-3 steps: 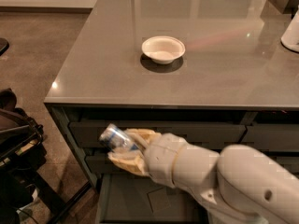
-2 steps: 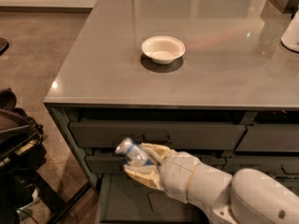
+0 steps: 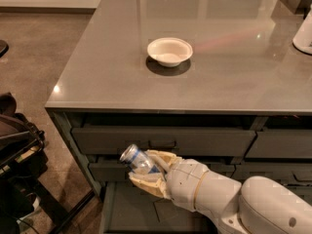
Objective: Place redbull can into bottom drawer
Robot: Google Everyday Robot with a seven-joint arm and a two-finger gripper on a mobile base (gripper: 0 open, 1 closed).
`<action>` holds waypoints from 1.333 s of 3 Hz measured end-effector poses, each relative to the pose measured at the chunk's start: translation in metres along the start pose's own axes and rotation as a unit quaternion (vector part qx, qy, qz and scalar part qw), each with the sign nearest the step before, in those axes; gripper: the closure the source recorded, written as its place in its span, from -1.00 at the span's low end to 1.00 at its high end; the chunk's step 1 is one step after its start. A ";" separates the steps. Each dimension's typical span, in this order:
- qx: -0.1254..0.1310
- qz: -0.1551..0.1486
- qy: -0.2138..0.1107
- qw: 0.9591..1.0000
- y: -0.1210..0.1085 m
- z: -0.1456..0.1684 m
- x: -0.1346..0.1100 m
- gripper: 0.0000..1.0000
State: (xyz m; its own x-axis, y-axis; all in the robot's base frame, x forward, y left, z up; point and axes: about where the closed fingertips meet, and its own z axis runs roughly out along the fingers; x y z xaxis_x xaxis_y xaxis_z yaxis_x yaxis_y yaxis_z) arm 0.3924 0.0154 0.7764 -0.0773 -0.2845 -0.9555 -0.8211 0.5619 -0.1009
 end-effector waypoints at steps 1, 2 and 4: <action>0.005 0.012 0.000 1.000 -0.019 -0.006 0.026 1.00; -0.015 0.021 -0.023 0.999 -0.041 -0.009 0.059 1.00; -0.097 0.078 -0.072 0.990 -0.059 0.009 0.134 1.00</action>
Offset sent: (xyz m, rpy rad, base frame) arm 0.0429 -0.0831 -0.0940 0.1551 0.0291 0.0771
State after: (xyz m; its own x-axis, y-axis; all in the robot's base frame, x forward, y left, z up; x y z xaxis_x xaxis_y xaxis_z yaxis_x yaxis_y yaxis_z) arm 0.4357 -0.0493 0.6520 -0.1417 -0.0854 -0.9862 -0.9001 0.4257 0.0924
